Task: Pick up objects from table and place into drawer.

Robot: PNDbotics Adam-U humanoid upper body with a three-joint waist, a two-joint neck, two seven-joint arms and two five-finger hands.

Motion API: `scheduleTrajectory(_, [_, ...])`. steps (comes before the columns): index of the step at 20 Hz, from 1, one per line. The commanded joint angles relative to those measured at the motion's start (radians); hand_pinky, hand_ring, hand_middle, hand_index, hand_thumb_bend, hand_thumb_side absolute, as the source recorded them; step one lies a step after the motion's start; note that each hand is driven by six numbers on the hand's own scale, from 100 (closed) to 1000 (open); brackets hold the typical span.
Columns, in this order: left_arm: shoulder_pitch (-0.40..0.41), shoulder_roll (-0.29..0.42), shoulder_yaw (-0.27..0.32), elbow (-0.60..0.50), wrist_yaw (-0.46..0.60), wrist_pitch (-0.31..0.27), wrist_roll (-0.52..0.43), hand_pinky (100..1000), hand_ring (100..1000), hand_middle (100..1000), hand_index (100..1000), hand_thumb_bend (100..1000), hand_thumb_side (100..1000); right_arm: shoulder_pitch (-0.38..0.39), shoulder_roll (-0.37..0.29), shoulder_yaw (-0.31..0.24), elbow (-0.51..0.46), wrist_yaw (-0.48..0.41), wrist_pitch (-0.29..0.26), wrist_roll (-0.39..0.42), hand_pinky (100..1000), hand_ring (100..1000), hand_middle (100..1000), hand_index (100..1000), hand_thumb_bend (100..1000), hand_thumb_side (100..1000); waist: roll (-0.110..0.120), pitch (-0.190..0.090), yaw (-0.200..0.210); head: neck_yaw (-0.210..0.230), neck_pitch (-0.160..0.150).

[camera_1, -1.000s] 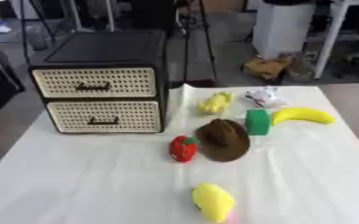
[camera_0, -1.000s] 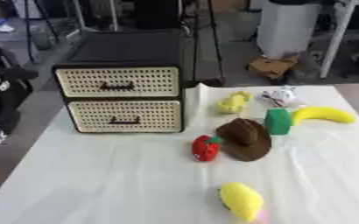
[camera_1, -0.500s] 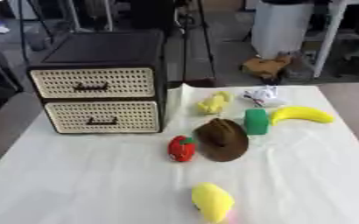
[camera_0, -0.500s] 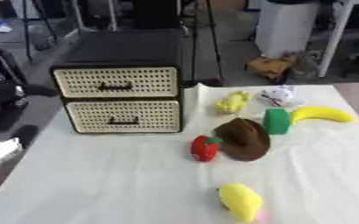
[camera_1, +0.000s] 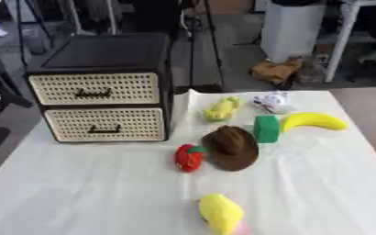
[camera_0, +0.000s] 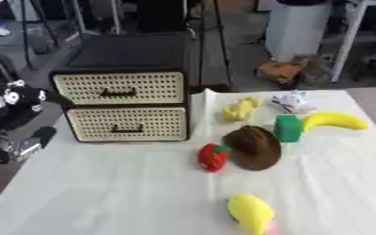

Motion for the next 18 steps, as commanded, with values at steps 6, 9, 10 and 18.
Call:
scheduleTrajectory(6, [-0.143, -0.046, -0.05, 0.209, 0.014, -0.028, -0.148, 100, 154, 171, 879, 100, 546, -0.022, -0.021, 0.0, -0.016, -0.017, 0.009, 0.013, 659, 768, 703, 824, 214, 1000, 0.002, -0.005, -0.01, 0.017, -0.013])
scheduleTrajectory(9, [-0.199, -0.083, -0.07, 0.305, -0.016, -0.035, -0.189, 100, 151, 168, 867, 100, 540, -0.027, -0.019, 0.002, -0.016, -0.022, 0.011, 0.018, 659, 767, 701, 822, 216, 1000, 0.004, -0.001, -0.015, 0.022, -0.017])
scheduleTrajectory(10, [-0.217, -0.098, -0.075, 0.337, -0.027, -0.036, -0.196, 100, 149, 165, 865, 100, 536, -0.029, -0.018, 0.002, -0.016, -0.023, 0.012, 0.019, 659, 767, 700, 822, 215, 1000, 0.004, 0.0, -0.016, 0.024, -0.018])
scheduleTrajectory(18, [-0.327, -0.219, -0.108, 0.547, -0.115, -0.02, -0.237, 100, 147, 158, 927, 100, 535, -0.043, -0.014, 0.005, -0.016, -0.038, 0.025, 0.027, 659, 767, 696, 819, 213, 1000, 0.012, 0.006, -0.025, 0.034, -0.028])
